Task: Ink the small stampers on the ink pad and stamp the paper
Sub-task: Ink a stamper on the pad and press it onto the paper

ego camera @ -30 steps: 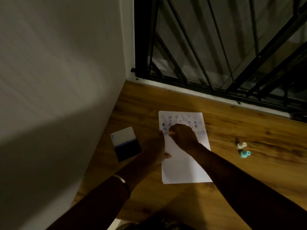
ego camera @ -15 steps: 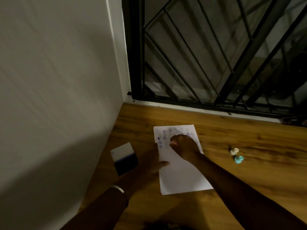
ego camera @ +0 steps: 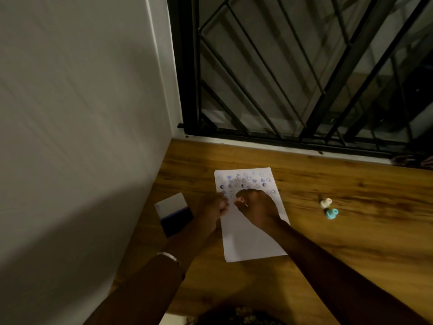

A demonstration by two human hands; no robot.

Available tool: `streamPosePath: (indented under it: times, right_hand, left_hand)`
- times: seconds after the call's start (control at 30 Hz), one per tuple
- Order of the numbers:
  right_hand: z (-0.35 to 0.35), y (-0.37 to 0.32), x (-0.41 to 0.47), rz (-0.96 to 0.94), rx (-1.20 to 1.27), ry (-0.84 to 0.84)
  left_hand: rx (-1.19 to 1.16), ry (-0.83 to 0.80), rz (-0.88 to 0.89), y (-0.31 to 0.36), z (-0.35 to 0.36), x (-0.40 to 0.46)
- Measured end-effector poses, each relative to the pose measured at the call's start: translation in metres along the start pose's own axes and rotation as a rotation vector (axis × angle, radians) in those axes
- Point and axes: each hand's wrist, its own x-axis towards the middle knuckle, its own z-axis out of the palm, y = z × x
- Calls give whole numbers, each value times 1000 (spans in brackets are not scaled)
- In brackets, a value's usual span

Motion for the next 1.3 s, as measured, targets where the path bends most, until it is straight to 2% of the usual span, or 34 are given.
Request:
streamPosePath:
  times: [0.1,0.17,0.57,0.73,0.87,1.0,1.1,1.23,1.3]
  right_hand:
    - [-4,-5,0,-12,33,22]
    - [-5,-7,0,-24,33,18]
    - [-10,1,-11,-5,30,41]
    - [-16,8,-12,45,-9,-21]
    - [-16,12,-20,20,-53,51]
    - [-21,27,-28,43,-10,44]
    - [-27,41,-34,128,2,43]
    - [-35,78,-48,332,-29,35]
    - [-41,100,-59,435,-59,-7]
  left_hand:
    - [-184,-39,-30,-1,5,0]
    - [-214,-102,-12,-1,10,0]
    - [-233,-196,54,-3,33,-10]
    - [-118,-159,62,-5,46,-8]
    - [-71,-144,54,-10,56,-8]
    - [-47,-171,41,-17,66,-7]
    - [22,-216,67,-26,77,-4]
    - [293,-80,214,-30,92,0]
    - [424,-74,327,-31,95,0]
